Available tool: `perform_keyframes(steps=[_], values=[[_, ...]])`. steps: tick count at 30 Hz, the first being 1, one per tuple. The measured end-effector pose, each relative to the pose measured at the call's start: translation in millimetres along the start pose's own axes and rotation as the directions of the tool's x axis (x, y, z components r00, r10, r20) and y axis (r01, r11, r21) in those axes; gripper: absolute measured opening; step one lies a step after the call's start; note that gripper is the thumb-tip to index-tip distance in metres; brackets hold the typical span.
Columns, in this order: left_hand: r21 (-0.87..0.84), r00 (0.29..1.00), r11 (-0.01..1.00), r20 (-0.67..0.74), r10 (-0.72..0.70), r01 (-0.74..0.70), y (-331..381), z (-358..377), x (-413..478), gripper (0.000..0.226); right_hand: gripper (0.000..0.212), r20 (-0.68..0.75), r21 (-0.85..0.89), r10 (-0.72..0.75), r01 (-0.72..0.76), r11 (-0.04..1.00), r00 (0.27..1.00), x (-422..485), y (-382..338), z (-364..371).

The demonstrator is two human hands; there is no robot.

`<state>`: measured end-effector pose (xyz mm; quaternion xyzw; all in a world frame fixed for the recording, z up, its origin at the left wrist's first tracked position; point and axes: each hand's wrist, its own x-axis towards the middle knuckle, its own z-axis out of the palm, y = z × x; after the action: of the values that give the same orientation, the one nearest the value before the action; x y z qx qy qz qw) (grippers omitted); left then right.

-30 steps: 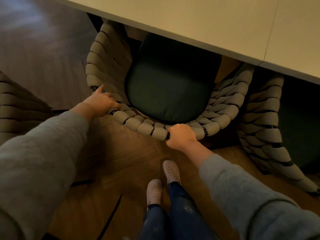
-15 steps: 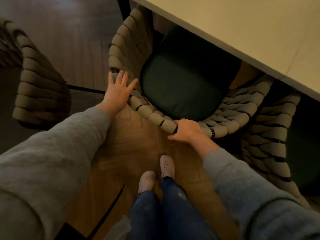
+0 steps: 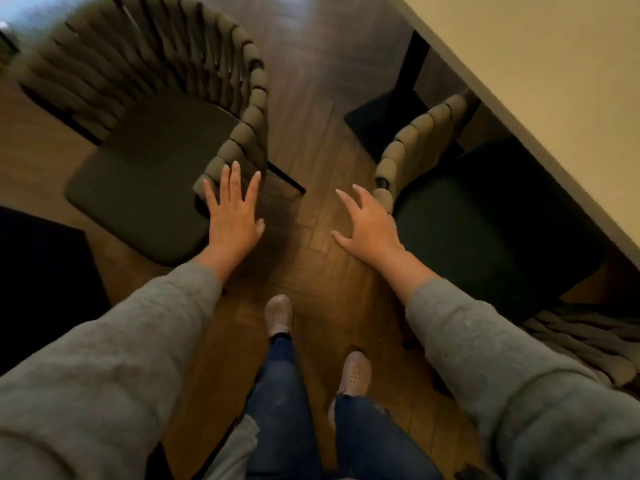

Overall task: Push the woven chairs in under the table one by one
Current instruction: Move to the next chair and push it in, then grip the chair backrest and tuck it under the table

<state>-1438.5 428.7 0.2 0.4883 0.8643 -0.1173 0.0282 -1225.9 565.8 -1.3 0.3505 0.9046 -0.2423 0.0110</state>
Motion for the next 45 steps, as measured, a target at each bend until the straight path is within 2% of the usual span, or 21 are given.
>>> perform_keyframes(steps=[4, 8, 13, 19, 23, 26, 28, 30, 33, 37, 45], values=[[-0.060, 0.994, 0.995, 0.083, -0.074, 0.079, -57, 2, 24, 0.096, 0.082, 0.021, -0.066, -0.145, 0.146, 0.987, 0.989, 69, -44, 6], [-0.218, 0.973, 0.960, 0.188, -0.135, 0.175, -99, 10, 50, 0.102, 0.089, 0.096, -0.191, -0.223, 0.238, 0.952, 0.970, 138, -77, 12], [-0.299, 0.962, 0.937, 0.255, -0.101, 0.178, -131, 9, 96, 0.106, 0.095, 0.130, -0.326, -0.288, 0.315, 0.891, 0.949, 207, -99, 10], [-0.512, 0.936, 0.834, 0.351, -0.015, 0.206, -121, -3, 149, 0.108, 0.091, 0.235, -0.455, -0.370, 0.439, 0.775, 0.899, 277, -111, -15], [-0.570, 0.908, 0.766, 0.417, -0.044, 0.299, -99, 0, 185, 0.103, 0.085, 0.360, -0.537, -0.408, 0.544, 0.645, 0.839, 331, -117, -25], [-0.549, 0.888, 0.750, 0.446, -0.109, 0.368, -81, 12, 206, 0.091, 0.080, 0.484, -0.586, -0.446, 0.657, 0.474, 0.753, 377, -121, -25], [-0.533, 0.877, 0.742, 0.457, -0.152, 0.406, -72, 22, 215, 0.081, 0.072, 0.560, -0.592, -0.456, 0.719, 0.363, 0.692, 405, -123, -23], [-0.550, 0.877, 0.720, 0.448, -0.173, 0.423, -69, 27, 218, 0.071, 0.056, 0.616, -0.576, -0.441, 0.755, 0.315, 0.653, 422, -123, -21], [-0.573, 0.890, 0.709, 0.421, -0.175, 0.410, -71, 33, 221, 0.067, 0.036, 0.625, -0.512, -0.491, 0.794, 0.329, 0.607, 437, -119, -16], [-0.582, 0.900, 0.711, 0.403, -0.169, 0.394, -72, 34, 215, 0.063, 0.031, 0.626, -0.484, -0.519, 0.812, 0.327, 0.582, 434, -118, -13], [-0.582, 0.912, 0.757, 0.407, -0.044, 0.296, -72, 43, 155, 0.072, 0.027, 0.606, -0.491, -0.488, 0.778, 0.393, 0.629, 362, -117, 1]])
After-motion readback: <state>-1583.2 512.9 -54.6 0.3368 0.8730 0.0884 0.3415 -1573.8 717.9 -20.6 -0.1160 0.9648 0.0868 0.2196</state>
